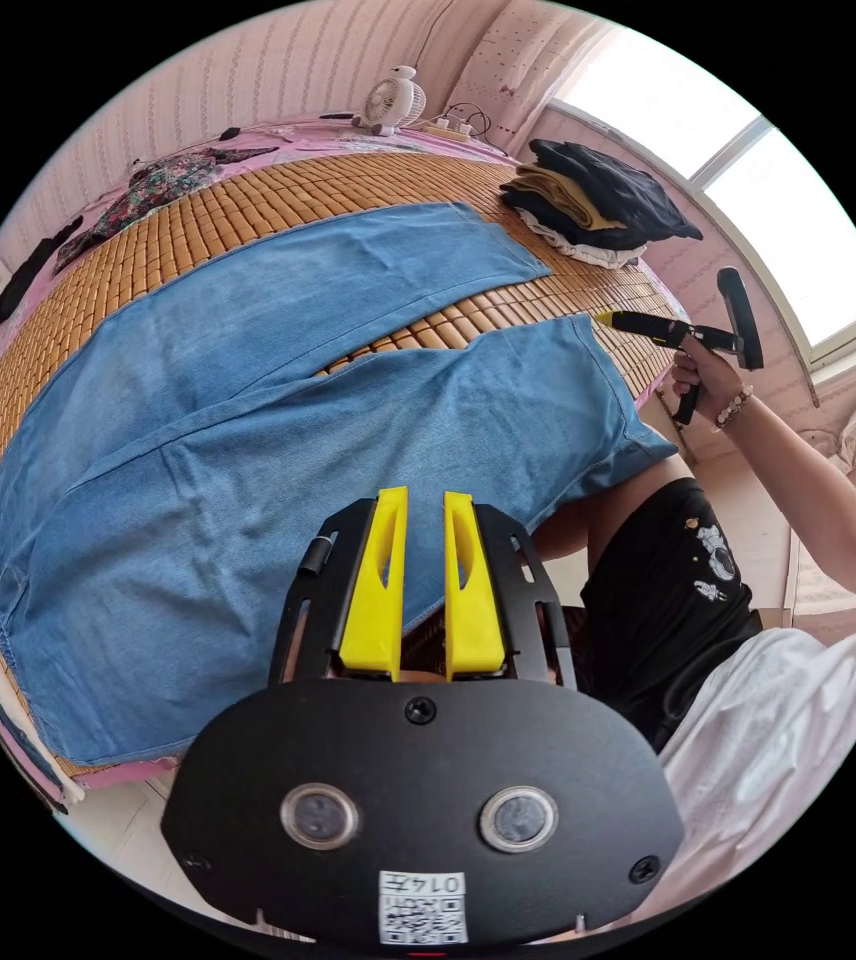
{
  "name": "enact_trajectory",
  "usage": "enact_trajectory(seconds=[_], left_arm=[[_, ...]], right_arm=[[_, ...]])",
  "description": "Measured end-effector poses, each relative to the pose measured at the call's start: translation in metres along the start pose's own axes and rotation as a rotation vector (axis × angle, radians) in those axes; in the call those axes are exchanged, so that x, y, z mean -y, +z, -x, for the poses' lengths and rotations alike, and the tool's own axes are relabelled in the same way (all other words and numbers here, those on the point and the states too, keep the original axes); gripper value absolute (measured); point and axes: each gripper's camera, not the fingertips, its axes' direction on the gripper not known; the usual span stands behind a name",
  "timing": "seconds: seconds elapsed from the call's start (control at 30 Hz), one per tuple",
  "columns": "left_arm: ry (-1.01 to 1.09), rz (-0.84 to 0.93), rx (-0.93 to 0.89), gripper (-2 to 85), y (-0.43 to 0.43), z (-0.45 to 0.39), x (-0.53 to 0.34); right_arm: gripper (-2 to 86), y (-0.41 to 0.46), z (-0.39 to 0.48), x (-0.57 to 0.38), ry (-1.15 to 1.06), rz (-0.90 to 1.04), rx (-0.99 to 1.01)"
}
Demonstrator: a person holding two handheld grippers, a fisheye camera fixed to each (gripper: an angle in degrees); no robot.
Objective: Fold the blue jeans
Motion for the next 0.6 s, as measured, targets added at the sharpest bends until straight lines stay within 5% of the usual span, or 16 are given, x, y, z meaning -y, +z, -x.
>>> enact_trajectory(seconds=[0.23,0.4,0.6], left_arm=[[-0.107,0.039,-0.01,6.5,0.015,0.03,0.011],[-0.13,0.029,-0.07,7.1,0.004,0.049,0.017],[-0.295,-0.137,0.132,8.0,-0.073,0.159,-0.007]], right_arm=[[2.1,0.041,0.014,0.034,-0.119,0.071,-0.161],[4.1,0.067,0.014,0.061,-0.168,0.166,-0.085],[6.2,0.066,0.039,0.091,-0.288,0.118,-0.331]])
